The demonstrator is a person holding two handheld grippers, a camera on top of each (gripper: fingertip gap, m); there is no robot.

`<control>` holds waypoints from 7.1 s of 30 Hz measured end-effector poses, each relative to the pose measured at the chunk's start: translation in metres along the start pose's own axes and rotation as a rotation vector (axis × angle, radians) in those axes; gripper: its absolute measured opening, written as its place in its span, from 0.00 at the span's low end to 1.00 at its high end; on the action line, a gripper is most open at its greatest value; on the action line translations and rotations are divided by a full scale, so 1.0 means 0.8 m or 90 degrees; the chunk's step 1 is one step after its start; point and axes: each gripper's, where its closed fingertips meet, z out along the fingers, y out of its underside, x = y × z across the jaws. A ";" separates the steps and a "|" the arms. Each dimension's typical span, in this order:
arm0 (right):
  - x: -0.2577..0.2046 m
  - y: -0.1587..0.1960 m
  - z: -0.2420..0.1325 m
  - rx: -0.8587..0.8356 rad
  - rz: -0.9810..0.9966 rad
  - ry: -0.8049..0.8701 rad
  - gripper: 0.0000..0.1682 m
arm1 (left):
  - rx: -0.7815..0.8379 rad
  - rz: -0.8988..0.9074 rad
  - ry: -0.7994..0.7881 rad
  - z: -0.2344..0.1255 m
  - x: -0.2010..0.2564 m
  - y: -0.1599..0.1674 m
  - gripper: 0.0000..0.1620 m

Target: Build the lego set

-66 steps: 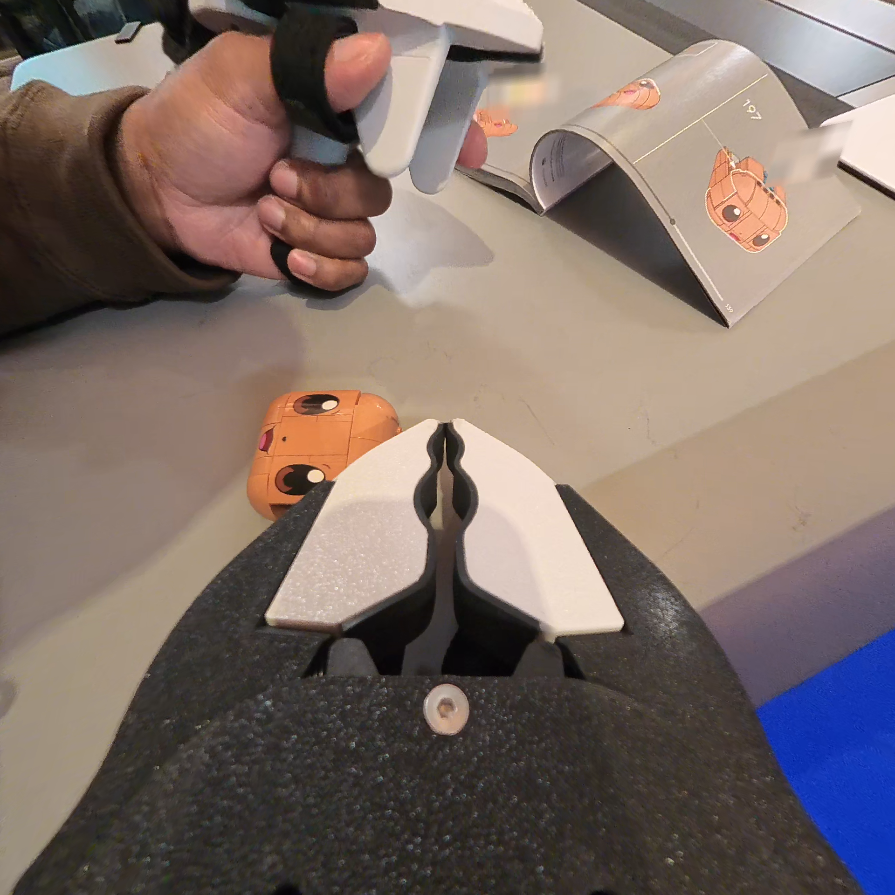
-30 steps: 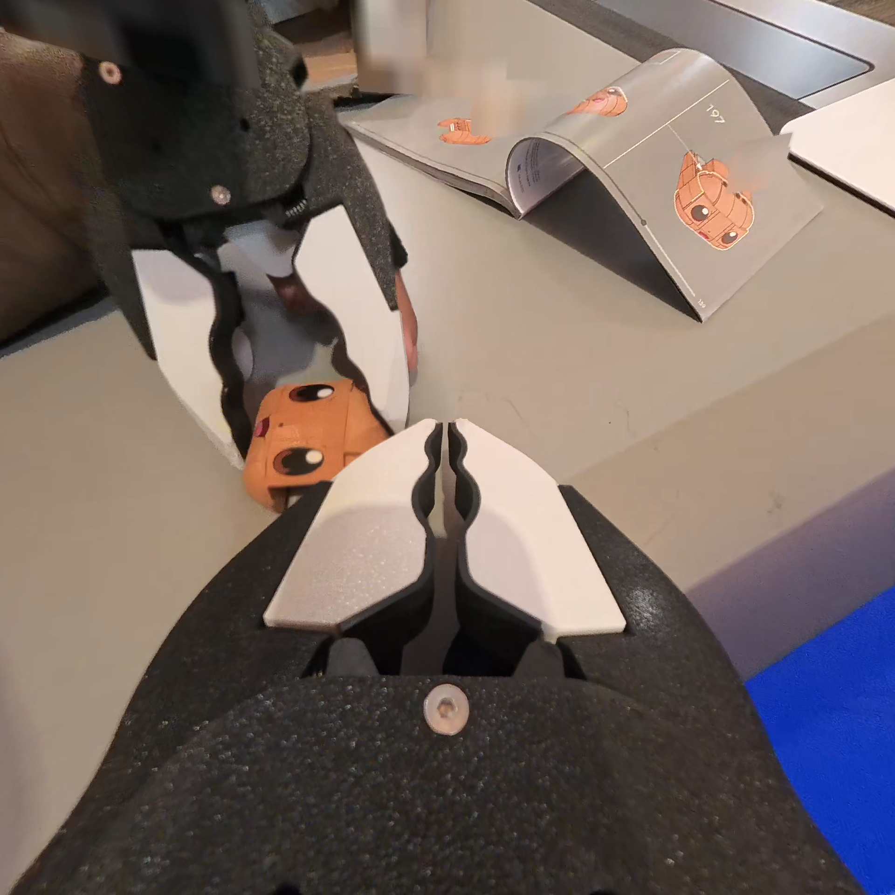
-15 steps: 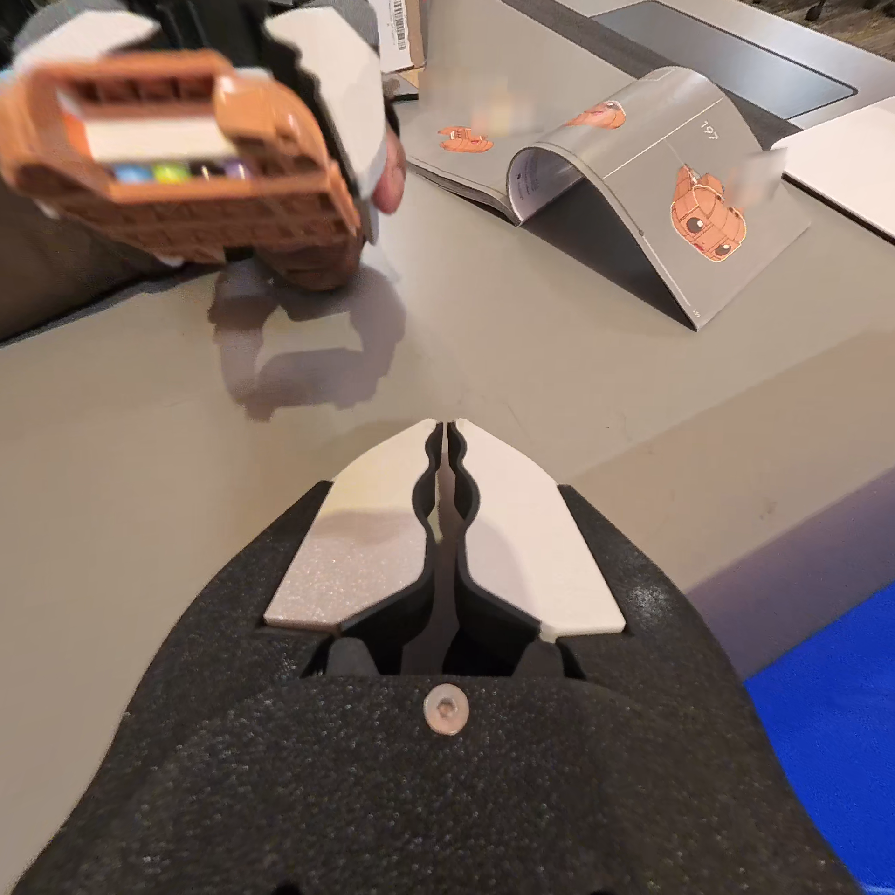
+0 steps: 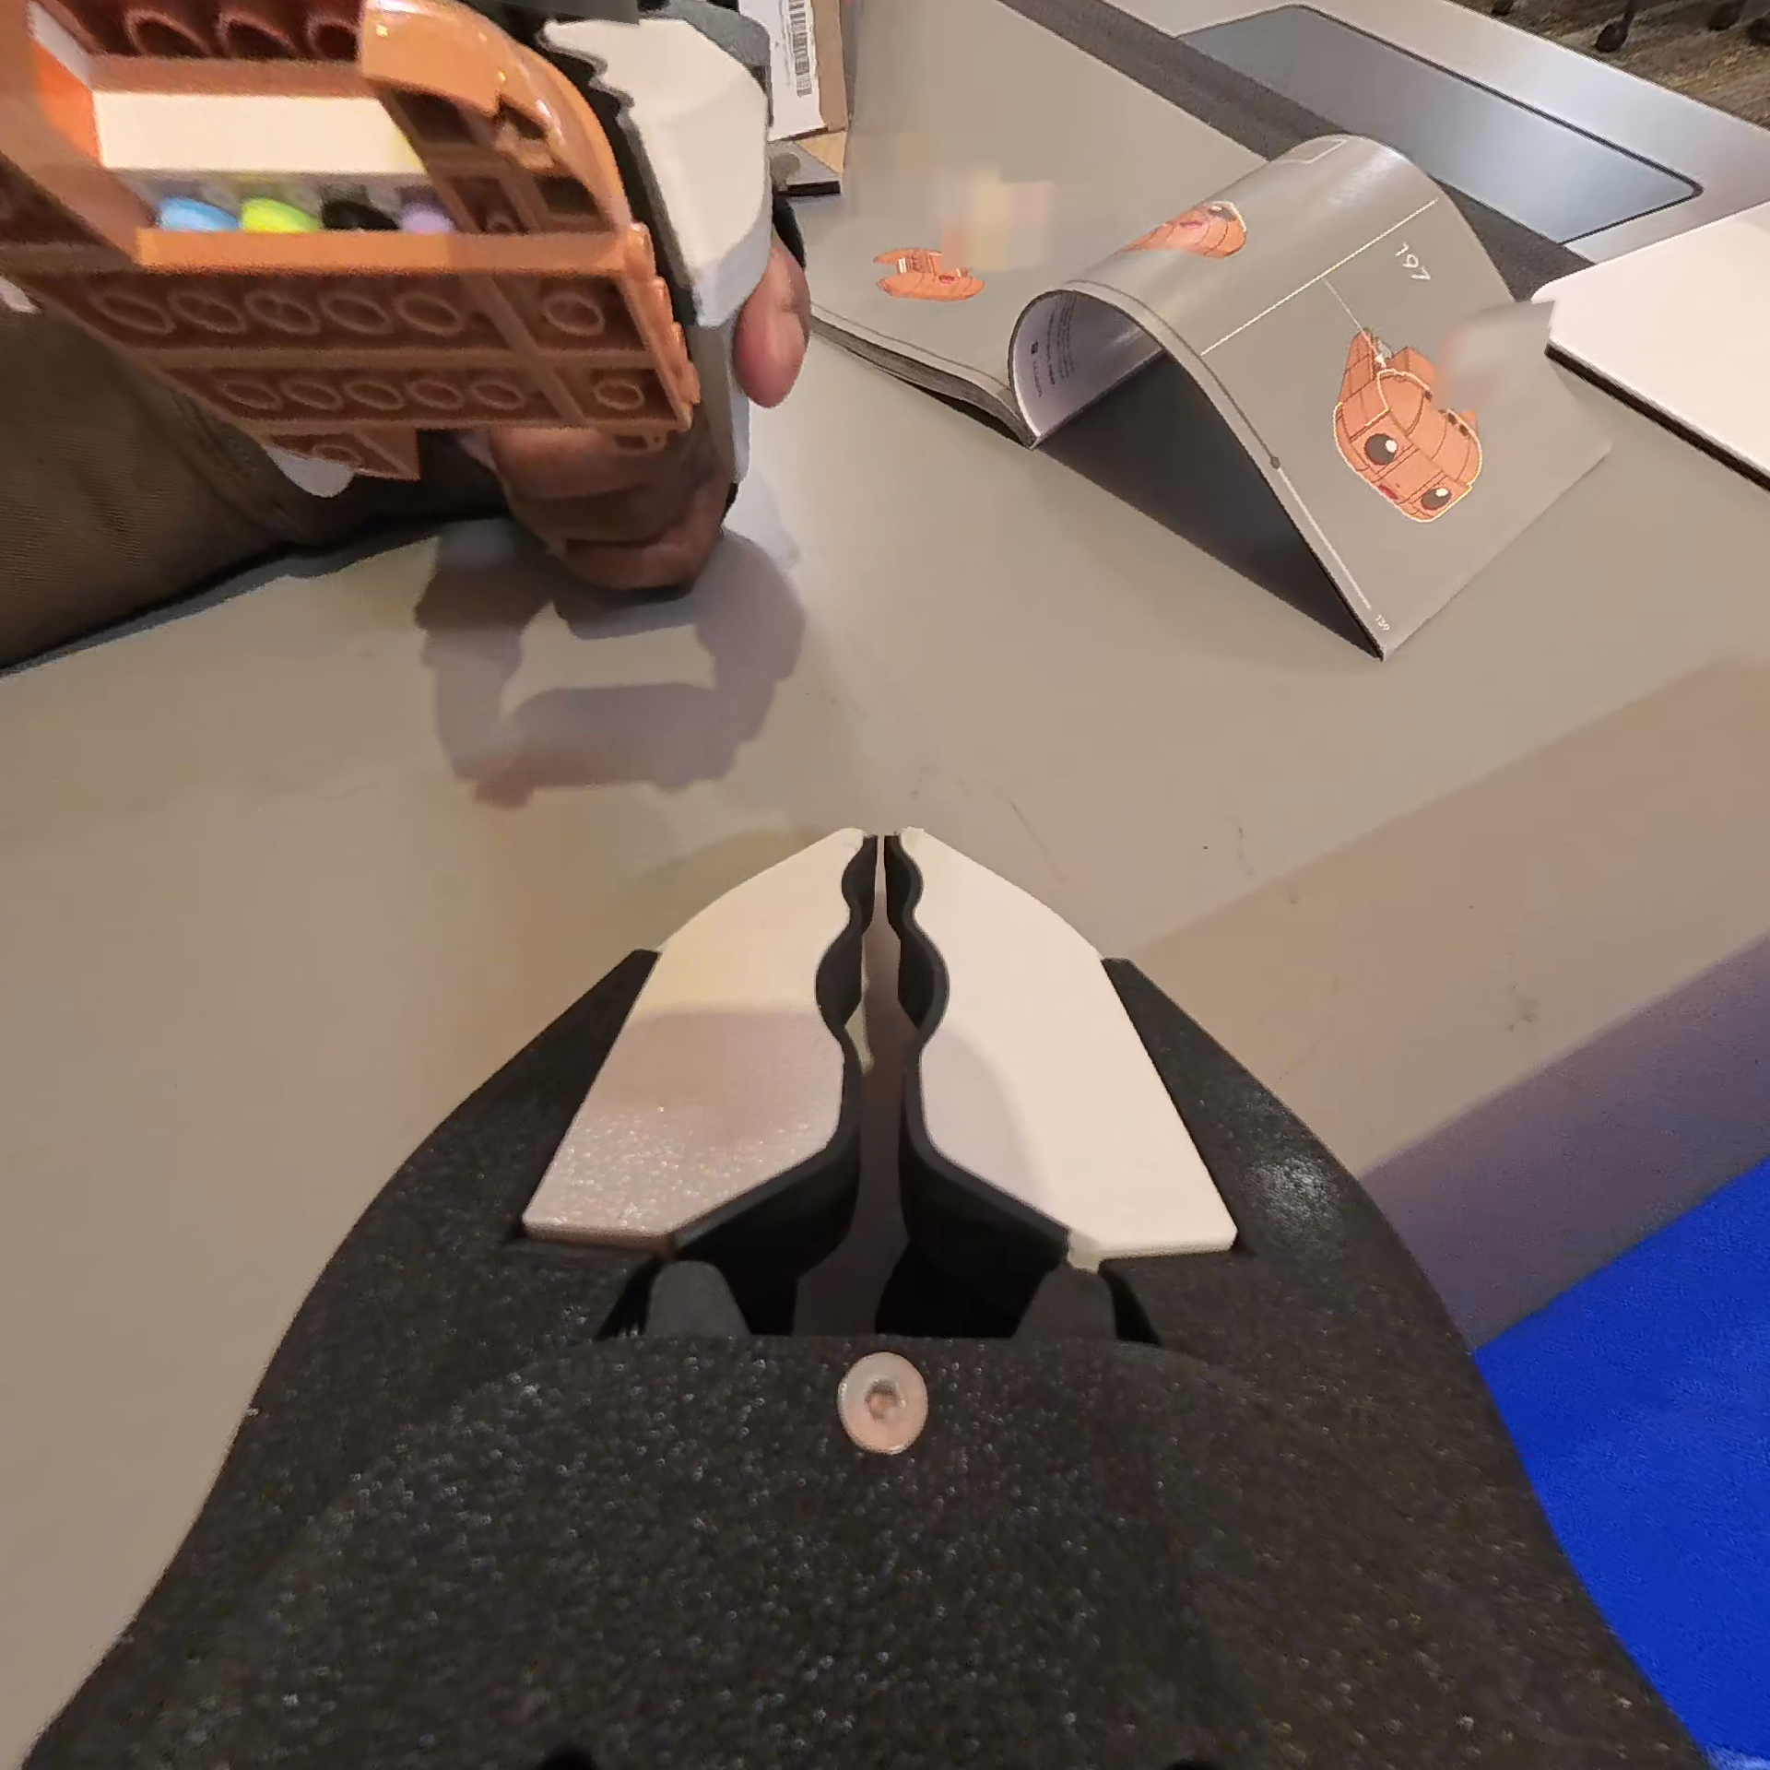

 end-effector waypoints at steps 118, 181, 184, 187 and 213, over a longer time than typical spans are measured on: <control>-0.004 0.004 0.000 -0.014 0.016 -0.034 0.01 | -0.182 0.377 -0.192 0.019 -0.018 0.016 0.42; -0.007 0.006 0.001 -0.022 0.020 -0.045 0.02 | -0.560 0.115 -0.145 -0.010 -0.024 0.142 0.41; -0.007 0.007 0.001 -0.023 0.019 -0.045 0.02 | -0.522 0.094 -0.131 -0.005 -0.019 0.133 0.41; -0.008 0.007 0.001 -0.024 0.019 -0.046 0.02 | -0.483 0.083 -0.126 -0.001 -0.017 0.122 0.42; -0.010 0.008 0.002 -0.029 0.018 -0.049 0.02 | -0.331 0.062 -0.169 0.006 -0.036 0.084 0.36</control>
